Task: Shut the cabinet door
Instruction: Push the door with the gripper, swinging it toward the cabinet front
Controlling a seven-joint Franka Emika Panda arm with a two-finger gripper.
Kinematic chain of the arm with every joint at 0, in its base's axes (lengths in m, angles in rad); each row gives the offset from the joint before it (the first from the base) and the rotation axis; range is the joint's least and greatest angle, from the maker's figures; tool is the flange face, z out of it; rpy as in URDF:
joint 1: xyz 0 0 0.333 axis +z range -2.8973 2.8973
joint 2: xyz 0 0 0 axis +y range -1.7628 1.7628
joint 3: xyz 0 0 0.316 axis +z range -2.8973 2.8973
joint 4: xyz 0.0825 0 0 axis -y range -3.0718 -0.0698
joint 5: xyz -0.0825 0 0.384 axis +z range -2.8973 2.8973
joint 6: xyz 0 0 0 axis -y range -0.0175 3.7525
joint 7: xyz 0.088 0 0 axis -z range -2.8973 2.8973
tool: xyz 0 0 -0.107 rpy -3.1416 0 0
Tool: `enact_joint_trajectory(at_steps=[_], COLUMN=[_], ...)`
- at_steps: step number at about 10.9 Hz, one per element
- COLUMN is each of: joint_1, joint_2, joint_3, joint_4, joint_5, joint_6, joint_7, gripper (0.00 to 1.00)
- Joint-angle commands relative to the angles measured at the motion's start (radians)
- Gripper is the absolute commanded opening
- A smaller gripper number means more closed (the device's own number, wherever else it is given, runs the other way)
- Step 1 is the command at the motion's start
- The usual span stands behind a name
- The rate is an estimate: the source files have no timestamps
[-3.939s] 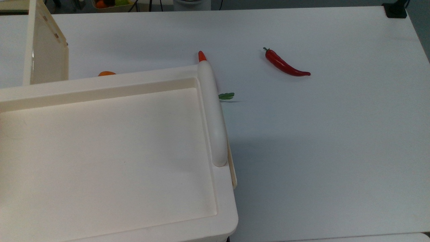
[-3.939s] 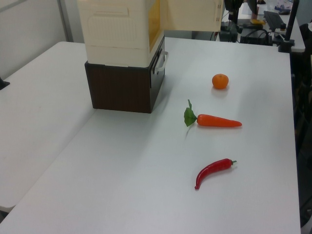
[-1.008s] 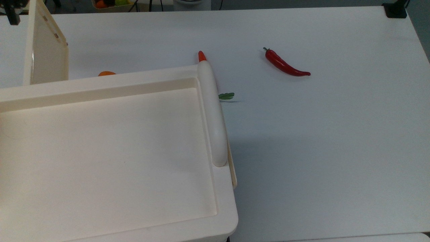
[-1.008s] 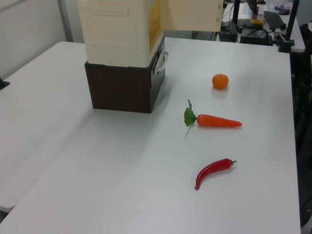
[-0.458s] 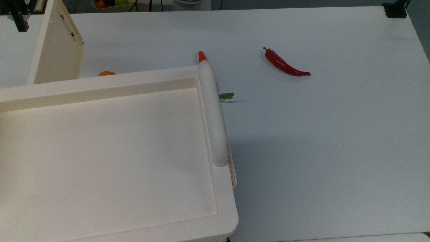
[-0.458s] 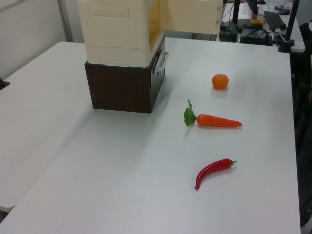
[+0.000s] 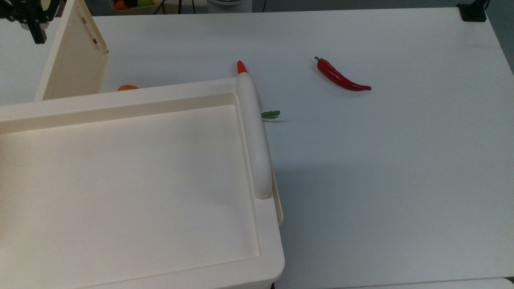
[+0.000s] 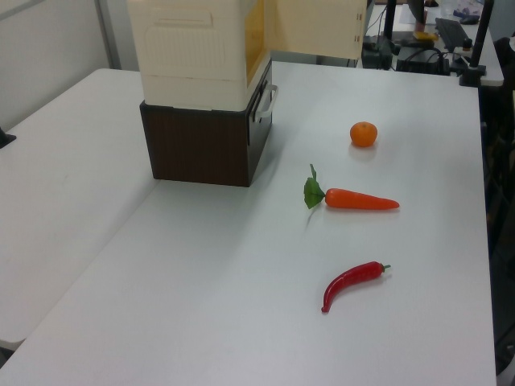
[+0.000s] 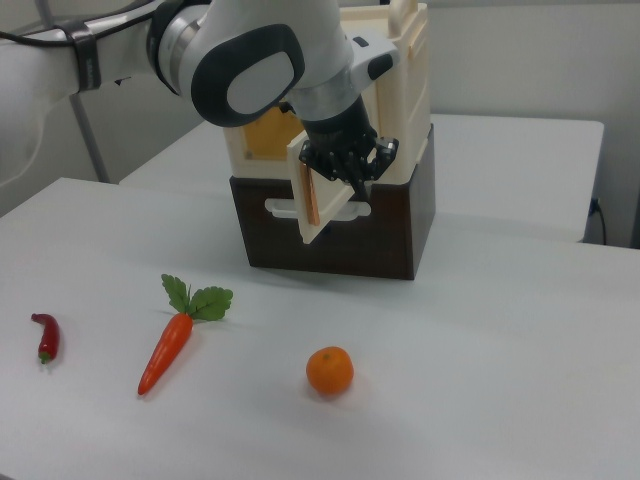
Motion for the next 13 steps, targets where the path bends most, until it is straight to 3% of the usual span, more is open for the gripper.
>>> enact_joint_trajectory(at_steps=[1,13], joint_1=[0.019,0.062], joint_2=[-0.006,-0.007], joint_3=[-0.002,-0.002], joint_4=[-0.010,-0.025], joint_5=[0.020,0.020], joint_6=[0.002,-0.007], joint_7=[-0.010,0.005], gripper=[0.06,0.06])
